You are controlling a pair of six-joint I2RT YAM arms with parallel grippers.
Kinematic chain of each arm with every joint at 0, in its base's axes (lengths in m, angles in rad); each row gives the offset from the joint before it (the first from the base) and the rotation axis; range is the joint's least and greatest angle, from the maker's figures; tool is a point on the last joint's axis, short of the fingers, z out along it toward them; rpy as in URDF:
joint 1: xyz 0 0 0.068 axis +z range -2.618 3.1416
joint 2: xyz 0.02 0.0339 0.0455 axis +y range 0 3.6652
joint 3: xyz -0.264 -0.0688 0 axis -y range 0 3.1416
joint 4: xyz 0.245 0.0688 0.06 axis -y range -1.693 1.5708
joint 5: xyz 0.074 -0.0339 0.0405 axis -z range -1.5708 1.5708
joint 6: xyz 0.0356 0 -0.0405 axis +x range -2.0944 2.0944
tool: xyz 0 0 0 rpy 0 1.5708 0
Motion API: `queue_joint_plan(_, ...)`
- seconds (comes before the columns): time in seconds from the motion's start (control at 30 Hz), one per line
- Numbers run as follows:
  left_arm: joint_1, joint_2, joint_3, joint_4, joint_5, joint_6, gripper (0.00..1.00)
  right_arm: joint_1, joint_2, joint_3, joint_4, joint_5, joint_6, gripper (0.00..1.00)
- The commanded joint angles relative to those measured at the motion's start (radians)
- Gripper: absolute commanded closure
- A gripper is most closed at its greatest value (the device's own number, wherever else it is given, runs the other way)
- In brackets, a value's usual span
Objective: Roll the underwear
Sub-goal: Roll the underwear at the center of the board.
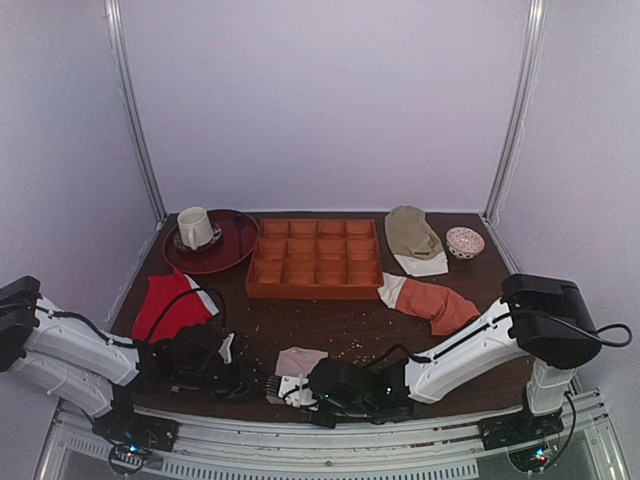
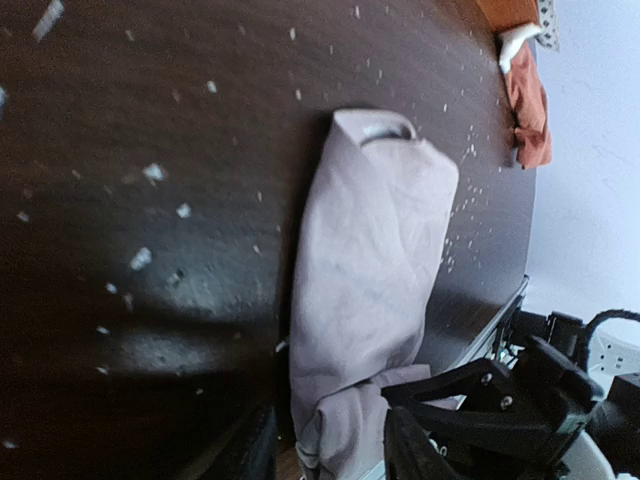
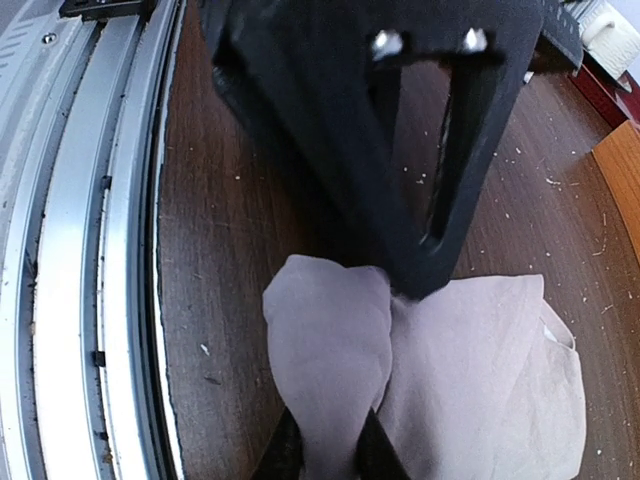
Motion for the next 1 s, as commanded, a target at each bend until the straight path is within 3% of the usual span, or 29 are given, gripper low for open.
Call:
queue_joint_plan(0.0, 0.08, -0.128, 0.008, -0.162, -0.011, 0.062, 0.59, -0.018, 0.003, -0.037, -0.001, -0.091, 0.1, 1.0)
queue_joint_plan(0.13, 0.156, -0.178, 0.033, -0.206, 0.017, 0.123, 0.55, -0.018, 0.01, -0.044, 0.018, -0.101, 0.107, 1.0)
queue_joint_plan(0.3, 0.197, -0.07, 0.098, -0.131, 0.104, 0.192, 0.56, -0.018, 0.015, -0.044, 0.013, -0.096, 0.103, 1.0)
queue_joint_plan(0.53, 0.202, 0.135, 0.182, 0.041, 0.193, 0.197, 0.67, -0.018, 0.014, -0.046, 0.002, -0.092, 0.112, 1.0)
queue_joint_plan(0.77, 0.208, 0.269, 0.251, 0.083, 0.239, 0.206, 0.75, -0.018, 0.005, -0.048, -0.011, -0.086, 0.117, 1.0)
queue_joint_plan(0.83, 0.211, 0.302, 0.276, 0.051, 0.245, 0.215, 0.81, -0.019, 0.005, -0.049, -0.012, -0.087, 0.121, 1.0)
queue_joint_plan(0.93, 0.216, 0.365, 0.309, 0.005, 0.256, 0.221, 1.0, -0.018, 0.005, -0.053, -0.003, -0.089, 0.133, 1.0)
queue_joint_plan(0.97, 0.218, 0.385, 0.313, 0.004, 0.26, 0.215, 1.0, -0.019, 0.005, -0.053, 0.002, -0.089, 0.139, 1.0)
